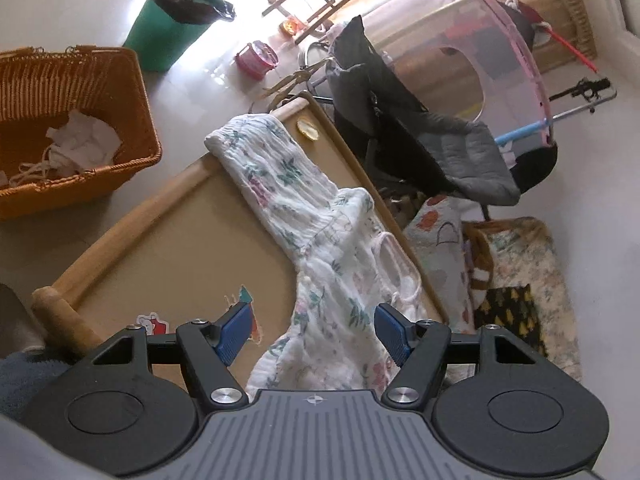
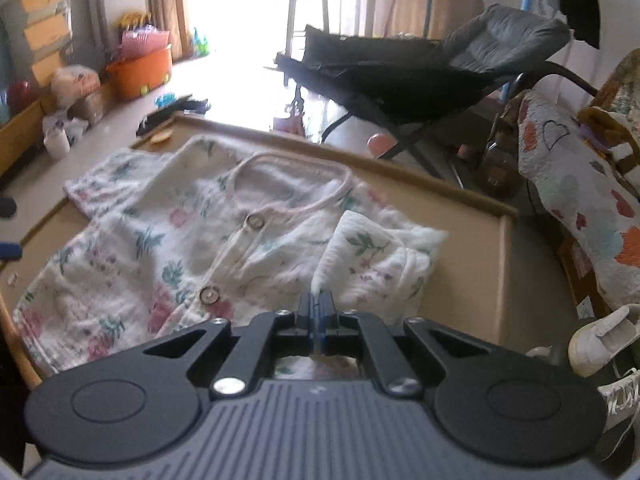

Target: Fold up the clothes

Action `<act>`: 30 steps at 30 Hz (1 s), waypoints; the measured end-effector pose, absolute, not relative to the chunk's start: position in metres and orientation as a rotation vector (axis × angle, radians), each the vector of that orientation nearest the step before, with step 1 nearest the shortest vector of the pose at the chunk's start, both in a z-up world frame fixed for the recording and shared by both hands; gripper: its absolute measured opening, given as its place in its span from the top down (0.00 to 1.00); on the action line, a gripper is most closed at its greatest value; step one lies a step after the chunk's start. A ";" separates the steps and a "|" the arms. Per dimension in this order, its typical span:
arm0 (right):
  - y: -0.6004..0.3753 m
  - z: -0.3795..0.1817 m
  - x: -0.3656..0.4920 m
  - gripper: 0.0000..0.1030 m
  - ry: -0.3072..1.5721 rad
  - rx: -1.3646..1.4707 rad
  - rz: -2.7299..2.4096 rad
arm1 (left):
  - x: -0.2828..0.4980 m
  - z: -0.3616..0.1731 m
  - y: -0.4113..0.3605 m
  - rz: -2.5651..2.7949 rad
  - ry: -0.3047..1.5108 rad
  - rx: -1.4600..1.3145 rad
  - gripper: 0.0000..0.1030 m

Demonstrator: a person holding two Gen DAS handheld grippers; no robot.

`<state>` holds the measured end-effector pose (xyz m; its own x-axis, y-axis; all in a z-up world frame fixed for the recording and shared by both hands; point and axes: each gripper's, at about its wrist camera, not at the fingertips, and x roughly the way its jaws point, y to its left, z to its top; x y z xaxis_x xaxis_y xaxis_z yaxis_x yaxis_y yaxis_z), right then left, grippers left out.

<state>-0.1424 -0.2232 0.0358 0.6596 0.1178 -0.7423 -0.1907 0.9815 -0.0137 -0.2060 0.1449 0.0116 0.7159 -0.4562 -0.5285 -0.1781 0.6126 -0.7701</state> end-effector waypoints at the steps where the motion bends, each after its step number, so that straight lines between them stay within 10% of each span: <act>1: -0.221 0.032 -0.142 0.97 0.841 -0.097 0.172 | -0.206 0.011 0.146 -0.183 0.779 -0.928 0.33; 16: -0.238 0.055 -0.165 0.71 0.761 -0.002 0.173 | -0.203 0.008 0.147 -0.206 0.763 -0.965 0.33; 30: -0.274 0.047 -0.130 0.71 0.853 0.070 0.035 | -0.202 0.007 0.150 -0.212 0.769 -0.982 0.33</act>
<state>-0.1302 -0.2736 0.0474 0.6577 0.0589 -0.7510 -0.0028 0.9971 0.0758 -0.2022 0.1496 0.0073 0.7223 -0.4894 -0.4887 -0.1700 0.5593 -0.8114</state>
